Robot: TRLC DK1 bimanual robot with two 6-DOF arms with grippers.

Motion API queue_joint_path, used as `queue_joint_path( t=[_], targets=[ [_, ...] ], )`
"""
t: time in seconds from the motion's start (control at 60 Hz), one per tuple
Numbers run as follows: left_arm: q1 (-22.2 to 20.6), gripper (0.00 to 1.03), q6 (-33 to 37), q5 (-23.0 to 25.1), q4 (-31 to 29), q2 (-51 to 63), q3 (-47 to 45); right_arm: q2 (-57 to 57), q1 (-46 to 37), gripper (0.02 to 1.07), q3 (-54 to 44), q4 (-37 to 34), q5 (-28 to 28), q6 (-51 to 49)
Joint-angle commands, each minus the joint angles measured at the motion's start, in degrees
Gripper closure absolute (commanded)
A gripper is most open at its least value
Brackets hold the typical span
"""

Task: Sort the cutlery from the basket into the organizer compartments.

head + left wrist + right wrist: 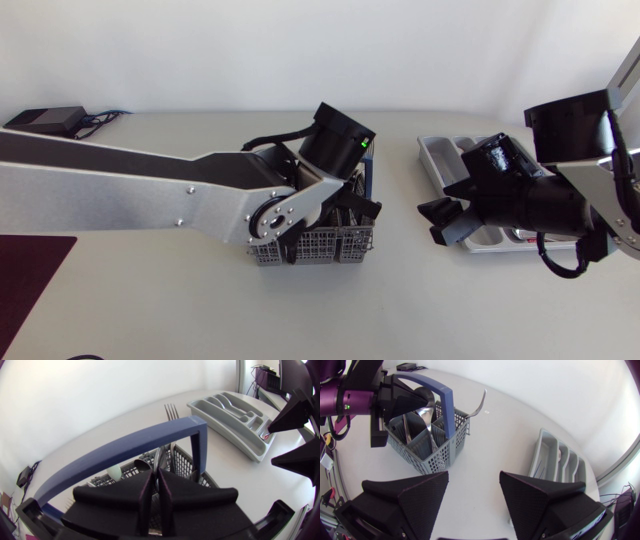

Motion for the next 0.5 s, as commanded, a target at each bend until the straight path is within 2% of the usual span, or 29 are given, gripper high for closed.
queue_joint_path(
  t=[0.0,0.483],
  targets=[
    [-0.3,1.0,3.1,-1.5,-1.2,-0.3,-4.1,0.2,0.1,0.33,-1.9,-0.1,0.2,1.0],
    [-2.0,1.0,6.3,-1.5,4.8,-3.7,-9.0,0.2,0.1,0.33,-2.2,-0.2,0.2,0.9]
  ],
)
